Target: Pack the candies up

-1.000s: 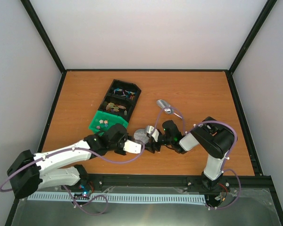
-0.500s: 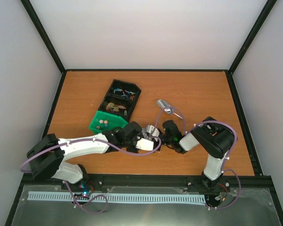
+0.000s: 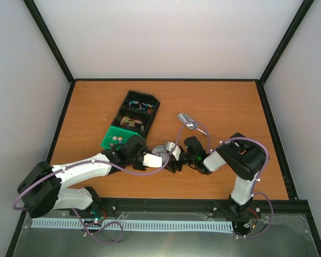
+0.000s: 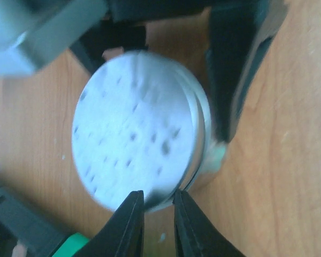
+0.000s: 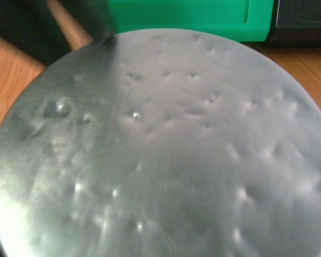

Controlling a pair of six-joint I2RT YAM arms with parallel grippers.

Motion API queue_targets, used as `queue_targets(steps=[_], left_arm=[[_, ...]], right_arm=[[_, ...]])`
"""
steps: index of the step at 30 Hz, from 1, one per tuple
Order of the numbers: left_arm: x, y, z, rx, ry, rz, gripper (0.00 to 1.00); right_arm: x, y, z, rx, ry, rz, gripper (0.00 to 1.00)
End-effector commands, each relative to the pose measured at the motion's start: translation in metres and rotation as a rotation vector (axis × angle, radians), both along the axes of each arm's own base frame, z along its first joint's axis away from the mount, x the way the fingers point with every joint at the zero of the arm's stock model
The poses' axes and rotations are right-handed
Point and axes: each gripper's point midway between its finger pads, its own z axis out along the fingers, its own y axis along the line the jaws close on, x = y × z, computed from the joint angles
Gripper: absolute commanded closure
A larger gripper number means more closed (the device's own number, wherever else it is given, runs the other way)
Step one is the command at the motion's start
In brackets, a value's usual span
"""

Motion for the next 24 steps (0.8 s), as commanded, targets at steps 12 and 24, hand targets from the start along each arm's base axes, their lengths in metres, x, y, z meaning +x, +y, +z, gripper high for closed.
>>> queue_targets(steps=[12,24], left_arm=[[-0.006,0.023,0.038,-0.031,0.056,0.046,0.66],[-0.002,0.023,0.074,-0.129,0.159,0.164,0.37]], right_arm=[[-0.025,-0.006,-0.016,-0.036,0.093,0.051,0.67],[-0.009,-0.013,0.015,-0.017,-0.035,0.008,0.00]])
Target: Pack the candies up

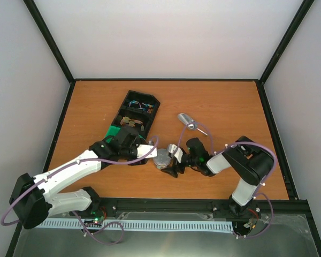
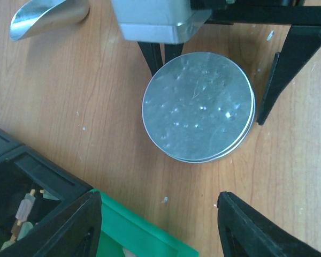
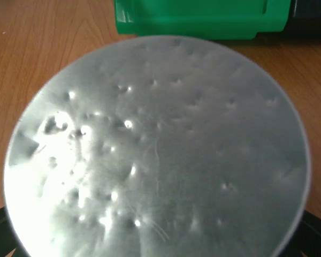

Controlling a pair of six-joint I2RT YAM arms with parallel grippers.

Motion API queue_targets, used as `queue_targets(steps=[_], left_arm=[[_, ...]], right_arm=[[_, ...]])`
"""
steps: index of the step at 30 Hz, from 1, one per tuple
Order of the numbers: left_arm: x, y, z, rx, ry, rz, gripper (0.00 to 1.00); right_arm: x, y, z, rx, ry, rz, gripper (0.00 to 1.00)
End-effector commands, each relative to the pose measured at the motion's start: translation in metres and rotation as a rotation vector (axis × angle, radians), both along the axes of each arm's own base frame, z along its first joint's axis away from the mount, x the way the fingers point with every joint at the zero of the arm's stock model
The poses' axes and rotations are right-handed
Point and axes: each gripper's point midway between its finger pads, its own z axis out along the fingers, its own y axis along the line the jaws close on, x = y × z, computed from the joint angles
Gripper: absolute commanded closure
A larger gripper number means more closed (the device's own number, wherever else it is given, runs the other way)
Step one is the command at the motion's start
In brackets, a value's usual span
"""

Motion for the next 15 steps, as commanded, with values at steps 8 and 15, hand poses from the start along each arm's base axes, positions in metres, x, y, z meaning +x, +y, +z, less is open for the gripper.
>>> queue_targets(steps=[8,15], left_arm=[[-0.008,0.004,0.040,-0.108,0.113,0.089,0.05],[-0.004,0.003,0.070,-0.174,0.146,0.114,0.00]], right_arm=[[0.001,-0.014,0.043,-0.004,-0.135,0.067,0.00],[0.004,-0.030,0.098,0.076,-0.210,0.139,0.00]])
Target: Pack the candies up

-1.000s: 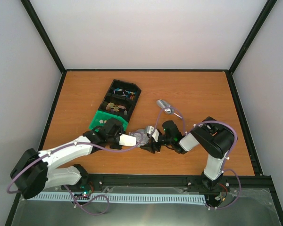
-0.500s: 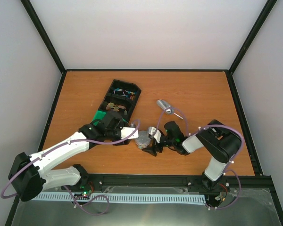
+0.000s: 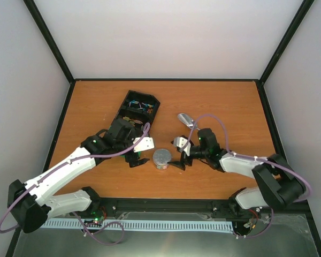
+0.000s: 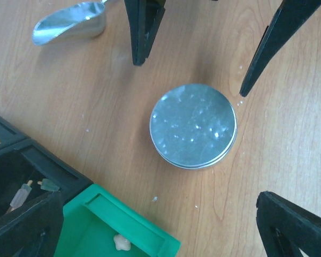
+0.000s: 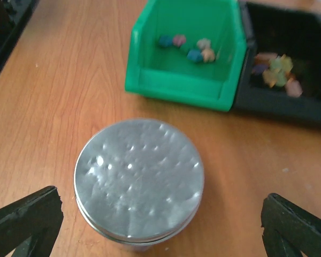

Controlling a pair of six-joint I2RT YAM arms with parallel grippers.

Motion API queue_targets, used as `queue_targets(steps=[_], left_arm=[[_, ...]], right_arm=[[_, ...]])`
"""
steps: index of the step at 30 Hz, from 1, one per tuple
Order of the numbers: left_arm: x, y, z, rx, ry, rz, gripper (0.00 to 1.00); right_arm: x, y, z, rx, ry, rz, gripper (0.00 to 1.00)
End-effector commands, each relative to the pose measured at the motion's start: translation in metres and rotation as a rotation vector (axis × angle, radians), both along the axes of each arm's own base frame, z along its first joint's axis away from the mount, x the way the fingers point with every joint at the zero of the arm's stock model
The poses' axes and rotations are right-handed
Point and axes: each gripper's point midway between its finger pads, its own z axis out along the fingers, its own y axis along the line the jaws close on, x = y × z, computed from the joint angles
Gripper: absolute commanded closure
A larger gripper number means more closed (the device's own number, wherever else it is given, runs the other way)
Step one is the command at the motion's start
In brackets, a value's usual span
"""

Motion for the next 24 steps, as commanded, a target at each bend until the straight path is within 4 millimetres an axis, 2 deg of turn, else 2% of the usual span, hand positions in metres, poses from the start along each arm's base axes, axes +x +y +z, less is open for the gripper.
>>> queue_targets(steps=[1,6,12,15,18,21,24], left_arm=[[0.005,-0.003,0.038,-0.093,0.033,0.040,0.00],[0.031,0.000,0.068,-0.178,0.137,0.185,0.00],[0.080,0.014,0.086,-0.210,0.308,0.402,0.00],[0.106,0.033,0.092,-0.260,0.389,0.511,0.00],[0.136,0.063,0.098,-0.337,0.436,0.646,0.00],[0.161,0.101,0.098,-0.403,0.450,0.776,0.00],[0.171,0.130,0.093,-0.464,0.474,0.867,0.00]], right_arm=[[-0.005,-0.007,0.039,0.050,-0.042,0.085,0.00],[0.010,-0.011,0.084,0.095,-0.041,0.030,0.00],[0.052,-0.035,0.159,0.180,-0.076,-0.135,0.00],[0.074,-0.056,0.189,0.202,-0.108,-0.254,0.00],[0.091,-0.080,0.208,0.215,-0.112,-0.361,0.00],[0.108,-0.111,0.219,0.241,-0.094,-0.487,0.00],[0.123,-0.151,0.219,0.274,-0.059,-0.641,0.00]])
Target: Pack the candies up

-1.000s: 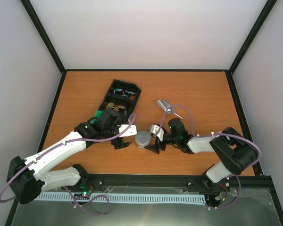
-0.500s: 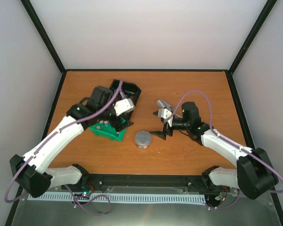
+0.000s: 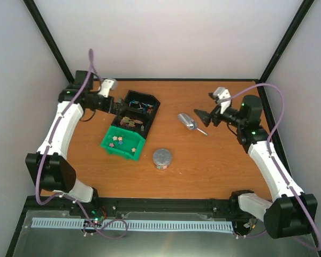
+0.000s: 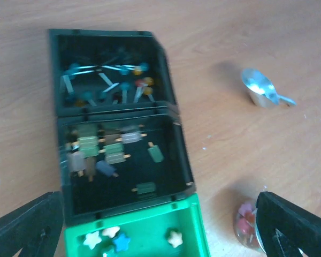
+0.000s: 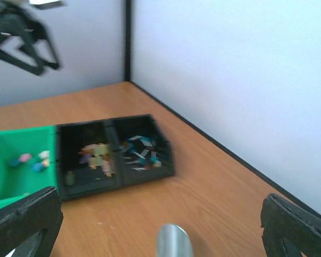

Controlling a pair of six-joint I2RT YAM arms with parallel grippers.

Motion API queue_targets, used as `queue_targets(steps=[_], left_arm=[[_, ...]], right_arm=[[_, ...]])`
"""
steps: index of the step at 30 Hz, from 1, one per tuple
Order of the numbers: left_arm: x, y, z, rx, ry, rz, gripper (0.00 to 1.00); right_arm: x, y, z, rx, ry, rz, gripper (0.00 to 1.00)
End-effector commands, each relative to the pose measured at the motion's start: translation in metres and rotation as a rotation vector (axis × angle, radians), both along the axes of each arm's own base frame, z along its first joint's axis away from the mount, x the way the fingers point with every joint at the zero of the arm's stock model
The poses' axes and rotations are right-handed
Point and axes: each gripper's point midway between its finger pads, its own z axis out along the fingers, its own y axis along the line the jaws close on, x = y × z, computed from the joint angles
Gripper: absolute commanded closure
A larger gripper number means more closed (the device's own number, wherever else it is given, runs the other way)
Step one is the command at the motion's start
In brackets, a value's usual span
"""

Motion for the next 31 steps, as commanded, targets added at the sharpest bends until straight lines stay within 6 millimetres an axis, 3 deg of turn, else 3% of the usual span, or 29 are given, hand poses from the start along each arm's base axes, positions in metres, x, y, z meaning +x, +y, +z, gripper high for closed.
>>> queue_targets(steps=[1,7,13,22,31], left_arm=[[0.007,0.034,0.008,-0.118,0.050,0.145,0.00],[-0.001,0.078,-0.012,-0.125,0.062,0.282,0.00],[-0.024,0.093,-0.037,-0.035,0.045,0.332,0.00],[-0.040,0.102,-0.071,0.007,0.040,0.392,0.00],[-0.039,0.121,-0.089,0.082,0.039,0.481,0.00]], right_arm=[[0.019,-0.057,-0.001,0.092,0.108,-0.223,0.00],[0.010,-0.114,-0.026,0.139,0.156,-0.384,0.00],[-0.009,-0.146,-0.054,0.106,0.177,-0.537,0.00],[-0.016,-0.149,-0.097,0.110,0.271,-0.572,0.00],[-0.011,-0.140,-0.108,0.132,0.320,-0.504,0.00]])
